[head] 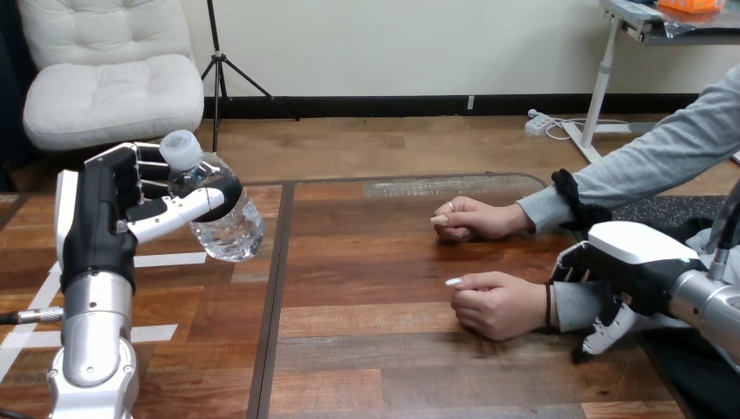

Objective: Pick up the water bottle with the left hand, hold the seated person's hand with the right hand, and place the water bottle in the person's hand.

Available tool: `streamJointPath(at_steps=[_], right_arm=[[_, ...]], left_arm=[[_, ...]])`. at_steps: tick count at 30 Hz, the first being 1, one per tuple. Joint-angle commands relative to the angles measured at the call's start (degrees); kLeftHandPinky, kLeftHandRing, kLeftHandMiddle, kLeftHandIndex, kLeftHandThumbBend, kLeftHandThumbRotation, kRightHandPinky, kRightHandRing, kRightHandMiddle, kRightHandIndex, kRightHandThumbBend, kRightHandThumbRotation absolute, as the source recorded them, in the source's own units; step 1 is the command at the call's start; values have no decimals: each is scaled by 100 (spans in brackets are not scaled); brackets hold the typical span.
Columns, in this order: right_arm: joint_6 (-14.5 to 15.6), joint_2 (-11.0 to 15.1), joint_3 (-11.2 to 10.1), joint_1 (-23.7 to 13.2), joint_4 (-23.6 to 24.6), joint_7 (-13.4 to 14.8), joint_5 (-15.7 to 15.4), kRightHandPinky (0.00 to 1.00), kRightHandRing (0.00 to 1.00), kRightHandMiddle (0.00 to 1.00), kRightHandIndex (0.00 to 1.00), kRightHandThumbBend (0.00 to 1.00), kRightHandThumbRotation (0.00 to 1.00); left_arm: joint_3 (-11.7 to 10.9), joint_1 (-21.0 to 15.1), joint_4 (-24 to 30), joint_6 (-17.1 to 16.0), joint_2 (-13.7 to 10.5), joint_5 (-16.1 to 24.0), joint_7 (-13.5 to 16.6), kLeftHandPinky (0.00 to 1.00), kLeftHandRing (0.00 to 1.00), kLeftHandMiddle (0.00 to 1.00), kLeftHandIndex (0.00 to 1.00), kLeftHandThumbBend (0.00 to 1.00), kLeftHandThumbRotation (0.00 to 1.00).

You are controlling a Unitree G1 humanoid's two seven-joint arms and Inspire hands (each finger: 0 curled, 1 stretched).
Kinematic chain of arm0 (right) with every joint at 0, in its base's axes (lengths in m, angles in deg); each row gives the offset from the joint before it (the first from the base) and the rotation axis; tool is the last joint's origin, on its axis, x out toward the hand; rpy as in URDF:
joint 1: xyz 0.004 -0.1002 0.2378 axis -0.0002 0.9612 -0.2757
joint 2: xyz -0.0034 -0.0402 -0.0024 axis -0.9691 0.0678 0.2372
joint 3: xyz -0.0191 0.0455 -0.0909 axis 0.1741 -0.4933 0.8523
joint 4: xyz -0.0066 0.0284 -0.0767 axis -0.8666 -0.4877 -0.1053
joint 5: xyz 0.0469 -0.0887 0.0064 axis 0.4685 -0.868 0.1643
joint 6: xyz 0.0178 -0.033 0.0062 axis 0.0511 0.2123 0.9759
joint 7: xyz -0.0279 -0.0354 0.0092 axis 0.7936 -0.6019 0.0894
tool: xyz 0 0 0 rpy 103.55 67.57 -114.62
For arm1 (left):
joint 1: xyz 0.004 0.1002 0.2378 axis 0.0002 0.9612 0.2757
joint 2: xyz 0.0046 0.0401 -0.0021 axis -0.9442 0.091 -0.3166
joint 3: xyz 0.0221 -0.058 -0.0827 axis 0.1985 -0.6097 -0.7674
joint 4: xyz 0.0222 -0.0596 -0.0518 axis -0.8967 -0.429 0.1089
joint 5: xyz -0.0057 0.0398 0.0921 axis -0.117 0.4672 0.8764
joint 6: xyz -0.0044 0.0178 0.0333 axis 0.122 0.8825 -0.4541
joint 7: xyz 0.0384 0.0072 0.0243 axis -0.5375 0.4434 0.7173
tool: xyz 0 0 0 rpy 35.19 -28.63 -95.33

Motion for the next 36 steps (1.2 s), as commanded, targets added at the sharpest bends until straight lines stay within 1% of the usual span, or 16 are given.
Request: streamJointPath(at_steps=[1, 7, 13, 19, 25, 34, 36], right_arm=[[-85, -106, -67, -400, -24, 285, 97, 51, 59, 61, 60, 98, 4], [-128, -123, -60, -408, -46, 331, 112, 49, 56, 59, 58, 95, 1], [-115, -155, -88, -408, -71, 315, 161, 47, 53, 57, 56, 93, 0], [-125, -163, -73, -406, -86, 365, 167, 45, 50, 54, 54, 91, 0], [-41, -172, -63, -411, -76, 328, 176, 43, 47, 51, 53, 88, 0], [-8, -194, -77, -398, -76, 365, 227, 38, 42, 47, 49, 88, 0], [17, -197, -74, -399, -69, 359, 225, 37, 41, 47, 48, 88, 0]], left_arm=[[-71, -299, 365, -222, -47, -18, 10, 36, 42, 46, 43, 78, 0], [-70, -300, 367, -220, -51, -27, -3, 36, 42, 46, 43, 78, 0], [-74, -298, 367, -222, -47, -38, -13, 36, 42, 46, 43, 78, 0], [-98, -292, 311, -281, -52, -86, -51, 36, 42, 46, 43, 77, 0], [-110, -287, 301, -267, -45, -74, -46, 36, 42, 46, 43, 76, 0], [-116, -284, 289, -295, -42, -73, -47, 36, 42, 46, 43, 77, 0], [-110, -283, 255, -347, -64, -52, -54, 36, 42, 46, 43, 77, 0]])
